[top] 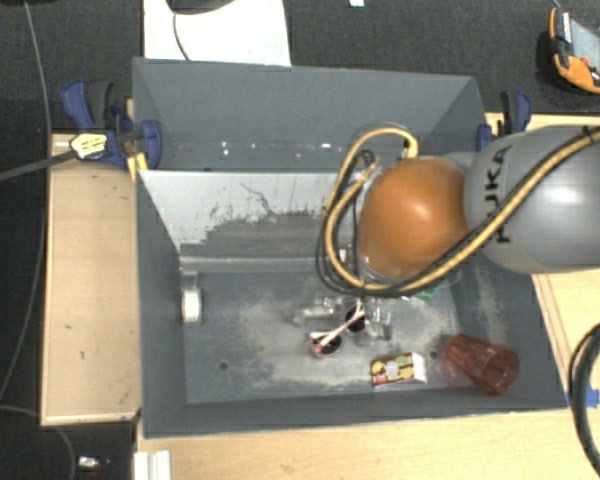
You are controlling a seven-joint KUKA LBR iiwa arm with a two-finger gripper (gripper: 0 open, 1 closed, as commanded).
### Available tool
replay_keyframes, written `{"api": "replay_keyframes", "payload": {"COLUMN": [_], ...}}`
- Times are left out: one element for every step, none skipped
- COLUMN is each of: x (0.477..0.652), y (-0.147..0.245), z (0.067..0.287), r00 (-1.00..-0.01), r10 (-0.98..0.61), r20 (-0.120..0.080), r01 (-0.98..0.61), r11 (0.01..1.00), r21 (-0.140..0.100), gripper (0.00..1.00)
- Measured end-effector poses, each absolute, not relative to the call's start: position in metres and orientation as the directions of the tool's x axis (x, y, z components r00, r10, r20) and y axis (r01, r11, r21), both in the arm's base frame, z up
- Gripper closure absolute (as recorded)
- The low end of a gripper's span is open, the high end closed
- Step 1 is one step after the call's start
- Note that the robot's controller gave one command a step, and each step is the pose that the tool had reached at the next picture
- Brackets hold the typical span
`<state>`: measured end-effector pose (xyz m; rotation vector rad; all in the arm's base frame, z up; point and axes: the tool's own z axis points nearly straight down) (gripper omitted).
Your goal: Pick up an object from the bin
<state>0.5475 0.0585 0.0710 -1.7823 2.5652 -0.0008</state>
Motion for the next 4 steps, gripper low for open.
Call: {"api": "replay_keyframes", "payload": {"x": [0.515,0.505,0.508,0.508], "y": [0.067,0.070,0.069,0.070], "z": [0.074,0.075,0.082,0.087], "r00": [-0.866,-0.929,-0.924,-0.925], "r10": [-0.500,-0.371,-0.381,-0.380], "r20": [-0.004,-0.001,-0.004,-0.006], "r01": [-0.500,-0.371,-0.381,-0.380], "r11": [0.866,0.929,0.924,0.925], "r21": [-0.001,0.000,0.000,0.000], "gripper": [1.00,1.00,1.00,1.00]}}
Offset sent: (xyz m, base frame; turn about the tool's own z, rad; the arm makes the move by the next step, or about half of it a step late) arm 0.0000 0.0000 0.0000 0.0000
